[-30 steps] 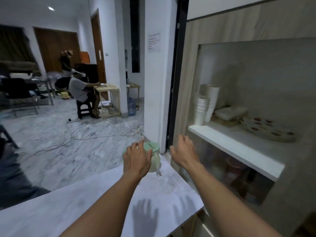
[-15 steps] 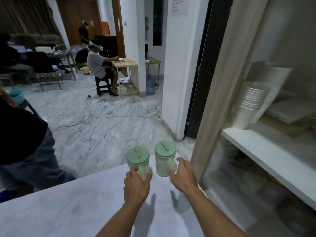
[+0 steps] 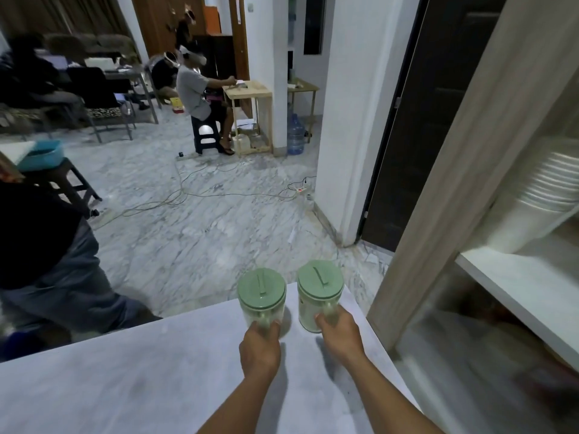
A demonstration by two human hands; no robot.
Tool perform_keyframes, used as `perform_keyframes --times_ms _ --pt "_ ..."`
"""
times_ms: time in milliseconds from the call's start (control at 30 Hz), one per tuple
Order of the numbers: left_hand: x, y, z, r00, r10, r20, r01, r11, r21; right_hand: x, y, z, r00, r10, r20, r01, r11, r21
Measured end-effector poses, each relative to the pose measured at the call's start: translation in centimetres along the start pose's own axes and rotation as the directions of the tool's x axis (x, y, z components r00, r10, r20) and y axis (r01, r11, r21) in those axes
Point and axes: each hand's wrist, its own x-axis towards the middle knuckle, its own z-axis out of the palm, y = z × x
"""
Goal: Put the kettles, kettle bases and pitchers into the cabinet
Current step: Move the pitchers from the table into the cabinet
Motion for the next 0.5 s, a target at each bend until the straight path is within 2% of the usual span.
perform_keyframes --times_ms 133,300,500 --pt "0.3 0.7 -1.0 0.998 0.068 -0.016 -0.069 0.995 -0.073 -0.6 -1.0 1.0 0.998 -0.017 -0.055 0.023 0.995 0.098" --pt "0.2 1.8 -4.3 0.988 0.152 -0.014 -0.152 0.982 -0.108 -2.9 -2.5 1.3 0.995 -0.032 -0.093 0.043 0.992 0.121" --pt "-1.4 3.0 -10.1 0.948 0.315 0.042 -0.304 0.938 -0.168 -9.3 -6.0 0.5 0.975 -0.055 -0.216 0.085 0.987 0.134"
